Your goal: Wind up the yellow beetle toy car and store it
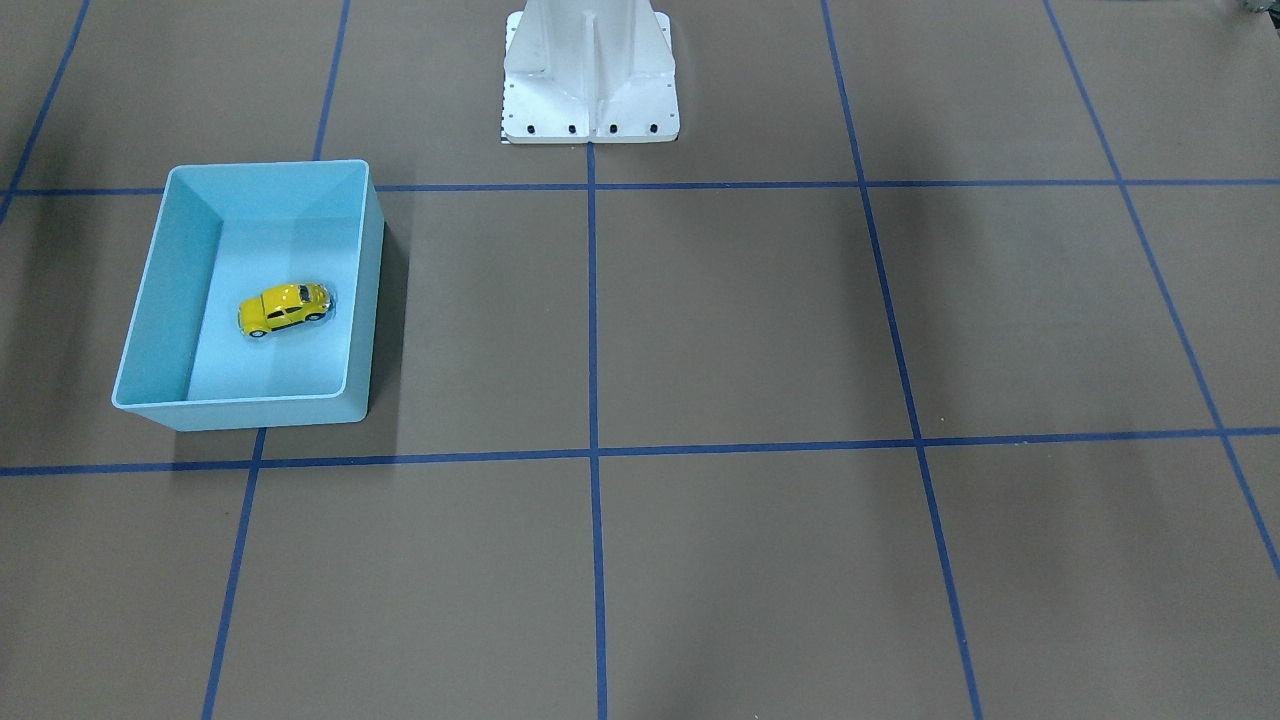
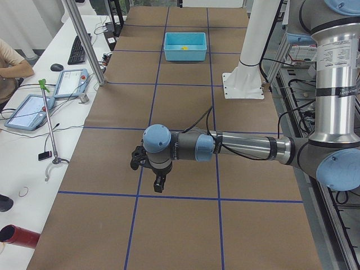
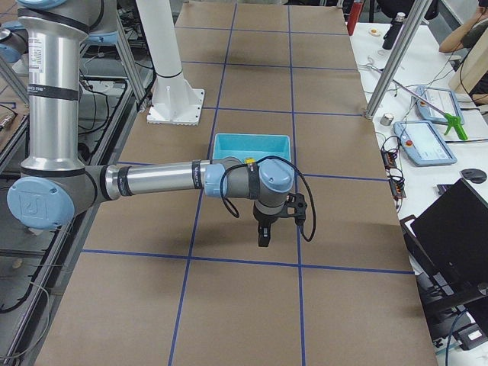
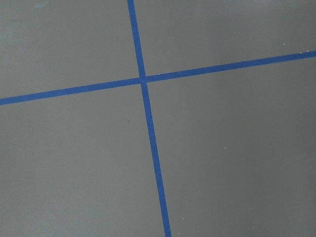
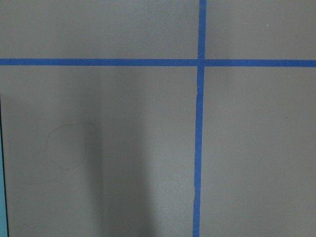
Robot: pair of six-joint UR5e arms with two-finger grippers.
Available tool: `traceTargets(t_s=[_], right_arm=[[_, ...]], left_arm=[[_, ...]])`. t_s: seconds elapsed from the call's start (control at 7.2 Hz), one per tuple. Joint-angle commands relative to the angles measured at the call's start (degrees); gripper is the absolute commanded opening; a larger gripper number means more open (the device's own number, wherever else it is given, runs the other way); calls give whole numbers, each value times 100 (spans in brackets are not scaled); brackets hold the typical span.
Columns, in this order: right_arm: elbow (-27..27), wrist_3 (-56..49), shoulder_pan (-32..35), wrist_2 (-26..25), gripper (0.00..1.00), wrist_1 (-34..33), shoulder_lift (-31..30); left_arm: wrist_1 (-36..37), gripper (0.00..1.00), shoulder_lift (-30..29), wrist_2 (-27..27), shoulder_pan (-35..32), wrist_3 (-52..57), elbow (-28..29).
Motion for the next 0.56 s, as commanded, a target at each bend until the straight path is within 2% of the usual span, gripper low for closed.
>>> traceTargets(t_s=[0.0, 0.42], right_arm=[[-26, 11, 0, 7, 100, 0, -18], [-34, -7, 0, 7, 100, 0, -18]], left_arm=[[0, 100, 0, 0, 0, 3, 3], [0, 100, 0, 0, 0, 3, 3]])
